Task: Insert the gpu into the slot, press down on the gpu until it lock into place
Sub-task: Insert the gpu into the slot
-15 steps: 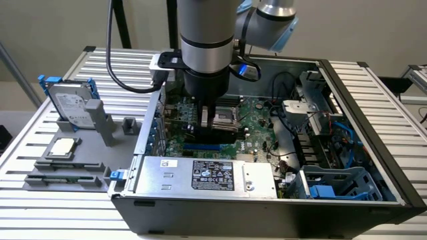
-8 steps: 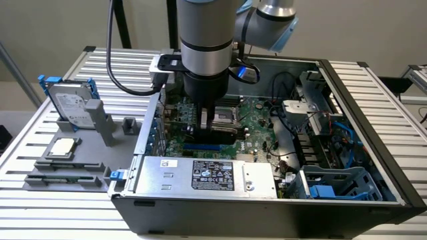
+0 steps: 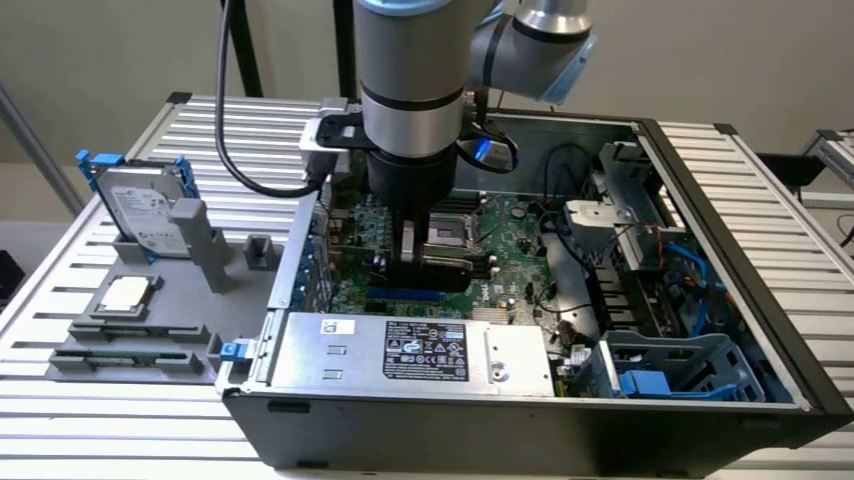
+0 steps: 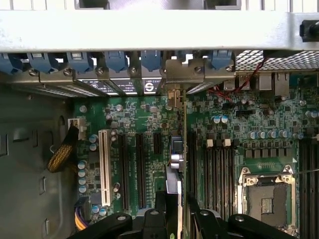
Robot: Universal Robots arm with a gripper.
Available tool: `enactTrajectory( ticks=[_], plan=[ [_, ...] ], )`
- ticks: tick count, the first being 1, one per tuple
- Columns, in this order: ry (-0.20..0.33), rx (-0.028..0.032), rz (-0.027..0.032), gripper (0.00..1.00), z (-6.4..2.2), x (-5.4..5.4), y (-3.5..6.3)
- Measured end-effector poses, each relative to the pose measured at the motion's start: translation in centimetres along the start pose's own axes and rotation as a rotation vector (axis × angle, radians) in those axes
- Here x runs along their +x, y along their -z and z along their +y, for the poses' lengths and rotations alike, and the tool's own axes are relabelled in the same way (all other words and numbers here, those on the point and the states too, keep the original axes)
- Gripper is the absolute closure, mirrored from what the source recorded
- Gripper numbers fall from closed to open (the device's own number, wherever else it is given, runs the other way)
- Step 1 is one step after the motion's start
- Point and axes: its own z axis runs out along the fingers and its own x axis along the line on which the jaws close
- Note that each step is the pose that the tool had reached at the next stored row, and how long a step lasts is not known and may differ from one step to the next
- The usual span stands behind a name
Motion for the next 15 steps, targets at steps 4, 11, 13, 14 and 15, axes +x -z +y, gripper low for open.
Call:
enactTrajectory(
  ticks=[4, 11, 13, 14, 15],
  plan=[
    [0.011, -0.0007, -0.0006, 0.74, 0.01, -0.06, -0.13],
    [0.022, -0.0015, -0.001, 0.74, 0.02, -0.08, -0.4],
    [0.024, -0.0019, -0.001, 0.74, 0.03, -0.08, -0.48],
    [0.024, -0.0024, -0.0012, 0.74, 0.03, -0.08, -0.53],
    [0.025, -0.003, -0.0011, 0.74, 0.04, -0.07, -0.57]
  ],
)
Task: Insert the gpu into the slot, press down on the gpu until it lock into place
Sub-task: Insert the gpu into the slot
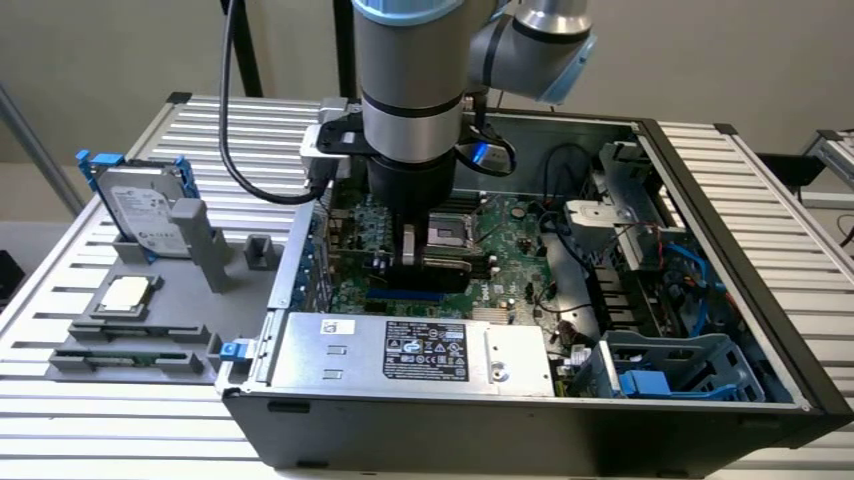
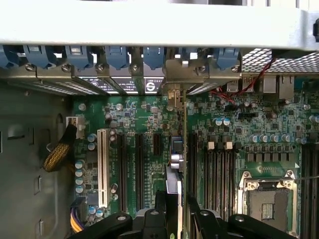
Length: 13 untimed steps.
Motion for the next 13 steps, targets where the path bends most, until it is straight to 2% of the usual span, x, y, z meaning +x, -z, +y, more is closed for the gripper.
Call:
enactTrajectory(
  ticks=[7, 13],
  plan=[
    [0.005, -0.0057, 0.0, 0.74, 0.01, 0.03, -0.4],
    [0.009, -0.0072, -0.0001, 0.74, 0.02, 0.05, -0.68]
  ],
)
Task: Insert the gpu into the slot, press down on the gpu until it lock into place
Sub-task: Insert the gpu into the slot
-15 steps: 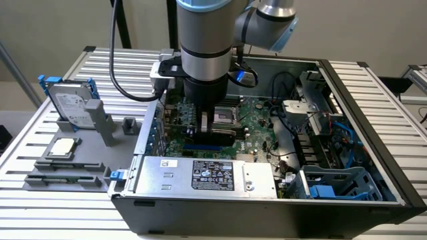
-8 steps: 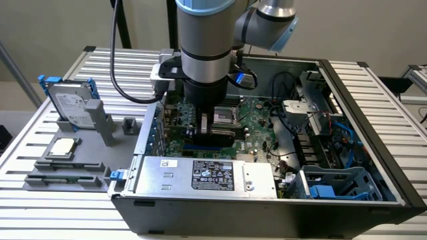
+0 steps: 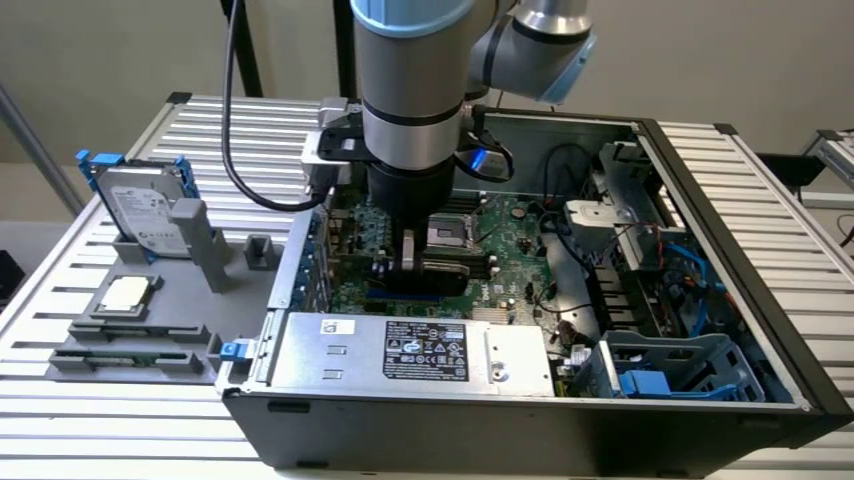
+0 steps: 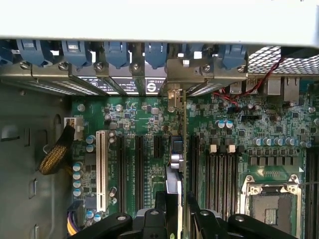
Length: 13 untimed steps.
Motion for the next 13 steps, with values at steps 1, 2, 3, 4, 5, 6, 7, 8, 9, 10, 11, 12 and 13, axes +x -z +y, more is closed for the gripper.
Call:
enactTrajectory(
  ticks=[1, 2, 3, 4, 5, 6, 7, 8, 9, 10, 11, 12, 13],
  plan=[
    [0.001, 0.0, 0.0, 0.74, 0.0, 0.0, -0.04],
    [0.001, -0.0001, 0.0, 0.74, 0.0, 0.01, -0.08],
    [0.002, -0.0003, 0.0001, 0.74, 0.0, 0.01, -0.11],
    [0.002, -0.0004, 0.0001, 0.74, 0.0, 0.01, -0.13],
    [0.003, -0.0005, 0.0, 0.74, 0.01, 0.01, -0.15],
    [0.003, -0.0005, 0.0, 0.74, 0.0, 0.02, -0.16],
    [0.004, -0.0006, 0.0, 0.74, 0.0, 0.02, -0.18],
    [0.004, -0.0006, 0.0, 0.74, 0.0, 0.01, -0.2],
    [0.005, -0.0006, -0.0001, 0.74, 0.0, 0.02, -0.22],
    [0.006, -0.0007, -0.0002, 0.74, 0.0, 0.02, -0.24],
    [0.006, -0.0006, -0.0004, 0.74, 0.0, 0.02, -0.29],
    [0.007, -0.0008, -0.0004, 0.74, 0.0, 0.02, -0.33],
    [0.008, -0.0008, -0.0004, 0.74, 0.0, 0.03, -0.37]
  ],
)
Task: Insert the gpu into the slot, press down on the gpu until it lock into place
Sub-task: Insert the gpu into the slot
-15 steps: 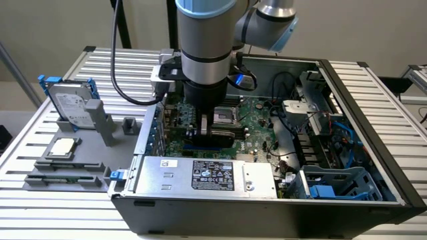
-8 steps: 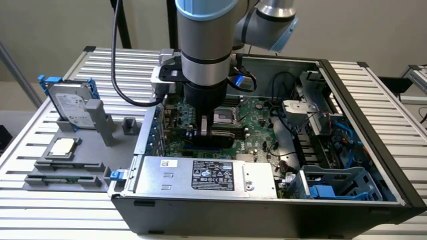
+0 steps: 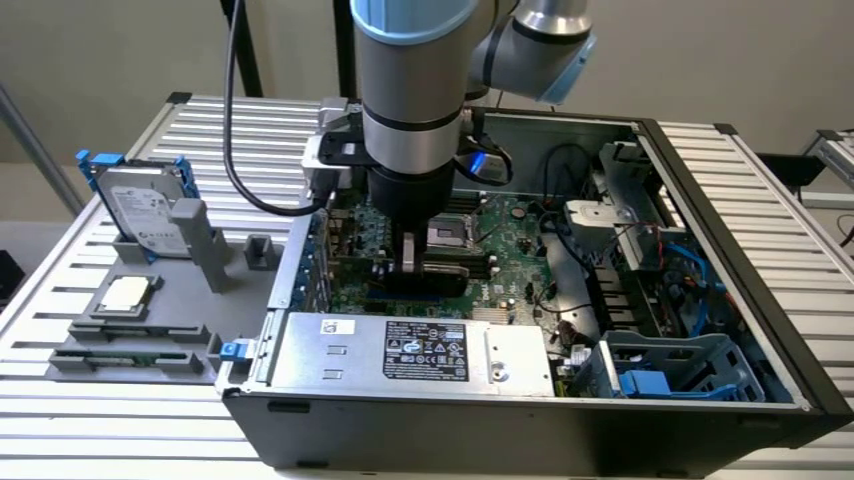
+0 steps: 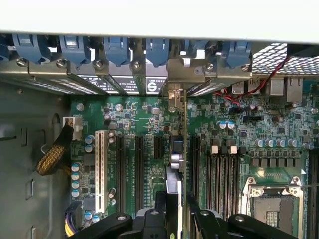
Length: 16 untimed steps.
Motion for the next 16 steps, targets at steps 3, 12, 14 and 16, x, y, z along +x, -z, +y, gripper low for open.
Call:
enactTrajectory(
  ticks=[3, 12, 14, 16],
  plan=[
    [0.002, -0.0003, 0.0001, 0.74, -0.01, 0.01, -0.11],
    [0.009, -0.0009, 0.0, 0.74, -0.01, 0.04, -0.57],
    [0.011, -0.0014, 0.0002, 0.74, 0.0, 0.06, -0.69],
    [0.012, -0.0016, 0.0005, 0.74, 0.01, 0.07, -0.79]
  ],
)
